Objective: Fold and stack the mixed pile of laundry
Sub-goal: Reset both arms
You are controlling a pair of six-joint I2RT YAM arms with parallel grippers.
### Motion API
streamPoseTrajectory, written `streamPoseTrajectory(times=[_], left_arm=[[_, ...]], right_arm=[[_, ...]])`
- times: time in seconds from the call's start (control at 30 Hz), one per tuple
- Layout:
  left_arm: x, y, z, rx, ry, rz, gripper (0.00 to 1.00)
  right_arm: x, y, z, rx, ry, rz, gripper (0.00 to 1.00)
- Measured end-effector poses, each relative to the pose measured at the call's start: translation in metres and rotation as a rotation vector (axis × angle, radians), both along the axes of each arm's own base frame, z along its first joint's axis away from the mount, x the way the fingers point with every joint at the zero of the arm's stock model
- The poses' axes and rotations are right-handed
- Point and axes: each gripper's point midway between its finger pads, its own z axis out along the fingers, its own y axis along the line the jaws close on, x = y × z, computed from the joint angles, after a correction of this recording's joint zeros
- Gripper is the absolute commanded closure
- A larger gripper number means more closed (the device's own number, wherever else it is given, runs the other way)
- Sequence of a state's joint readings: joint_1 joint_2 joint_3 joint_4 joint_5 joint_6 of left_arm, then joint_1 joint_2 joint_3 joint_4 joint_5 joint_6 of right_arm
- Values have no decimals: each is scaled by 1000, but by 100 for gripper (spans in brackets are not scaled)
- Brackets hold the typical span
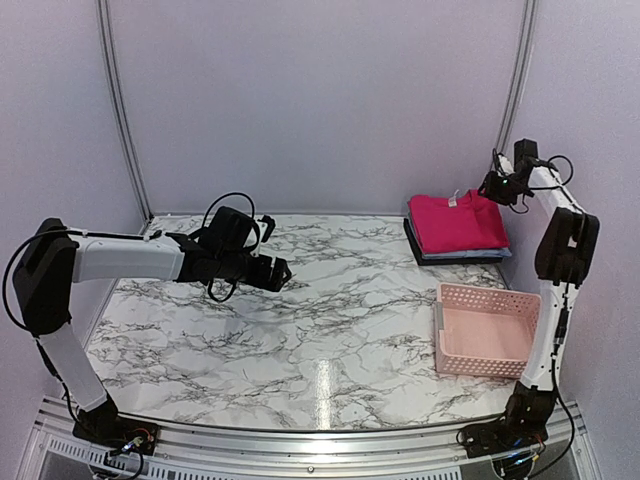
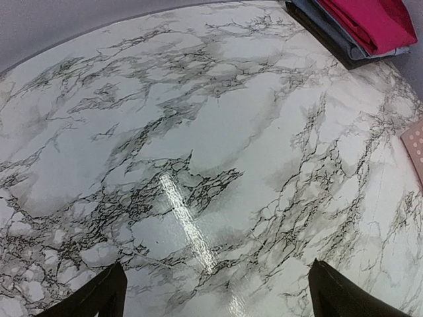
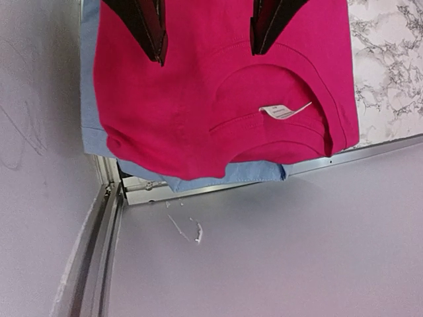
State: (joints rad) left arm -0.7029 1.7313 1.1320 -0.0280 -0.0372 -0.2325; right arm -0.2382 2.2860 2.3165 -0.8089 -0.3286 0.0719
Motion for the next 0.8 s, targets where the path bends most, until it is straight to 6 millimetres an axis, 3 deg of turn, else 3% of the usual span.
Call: streamPoseTrajectory(times=[0.2,0.33,0.47,0.67,0.73,0.8], left_arm=[[1,2,2,-2,-4,5,1],[4,7,2,4,-3,19,1],[9,16,3,2,1,46,1],[25,39,13,-40,23,154,1],[34,47,21,-64,36,191,1],[47,51,35,-103,42,216,1]], right_arm=[[26,-4,-41,14,-4,-37,63],[43,-17,-81,12,15,-71,49],[45,-28,-113,9,55,-98,33],[43,-44,-104,-1,34,-121,15],[42,-44,-95,2,23,-119,4],[40,-42,-76,8,1,-111,1]])
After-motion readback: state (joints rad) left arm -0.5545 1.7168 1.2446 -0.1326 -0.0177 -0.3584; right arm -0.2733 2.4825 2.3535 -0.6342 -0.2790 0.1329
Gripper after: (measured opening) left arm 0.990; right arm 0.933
